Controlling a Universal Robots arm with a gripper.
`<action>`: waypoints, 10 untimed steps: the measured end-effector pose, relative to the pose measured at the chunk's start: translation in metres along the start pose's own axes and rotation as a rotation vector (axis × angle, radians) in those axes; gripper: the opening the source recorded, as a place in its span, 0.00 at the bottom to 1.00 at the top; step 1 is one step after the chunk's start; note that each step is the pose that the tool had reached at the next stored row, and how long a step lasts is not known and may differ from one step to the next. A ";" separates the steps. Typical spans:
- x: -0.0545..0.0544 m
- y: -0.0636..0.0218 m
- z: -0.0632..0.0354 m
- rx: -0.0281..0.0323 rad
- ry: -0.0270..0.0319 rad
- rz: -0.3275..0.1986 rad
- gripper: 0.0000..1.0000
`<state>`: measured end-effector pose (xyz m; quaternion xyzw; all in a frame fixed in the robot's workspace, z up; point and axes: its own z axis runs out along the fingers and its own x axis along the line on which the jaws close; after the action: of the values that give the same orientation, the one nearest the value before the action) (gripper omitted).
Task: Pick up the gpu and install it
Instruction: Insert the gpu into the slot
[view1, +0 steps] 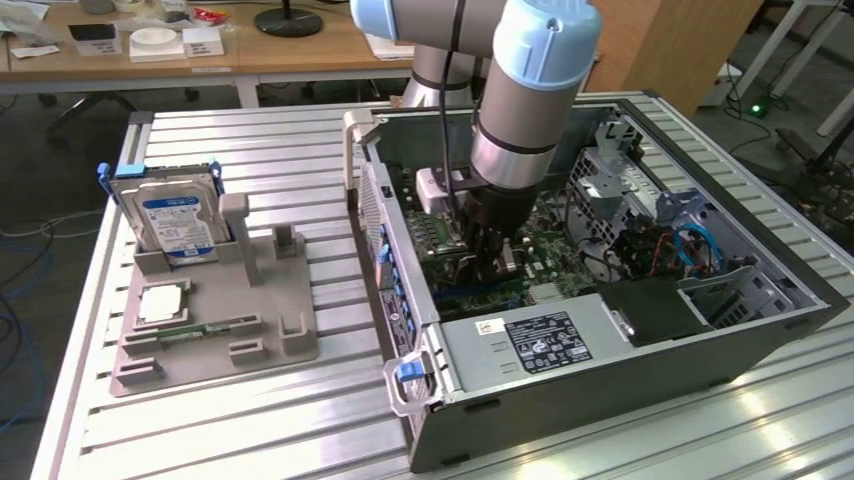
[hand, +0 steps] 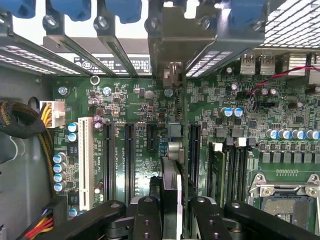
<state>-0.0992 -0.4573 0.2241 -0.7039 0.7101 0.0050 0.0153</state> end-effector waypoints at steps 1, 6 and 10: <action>0.000 0.0000 0.0004 -0.0001 0.0001 0.000 0.27; 0.000 0.0000 0.0012 -0.0003 0.0002 0.000 0.27; 0.000 0.0001 0.0013 -0.0003 0.0000 0.000 0.27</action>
<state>-0.0993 -0.4572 0.2228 -0.7039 0.7101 0.0051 0.0152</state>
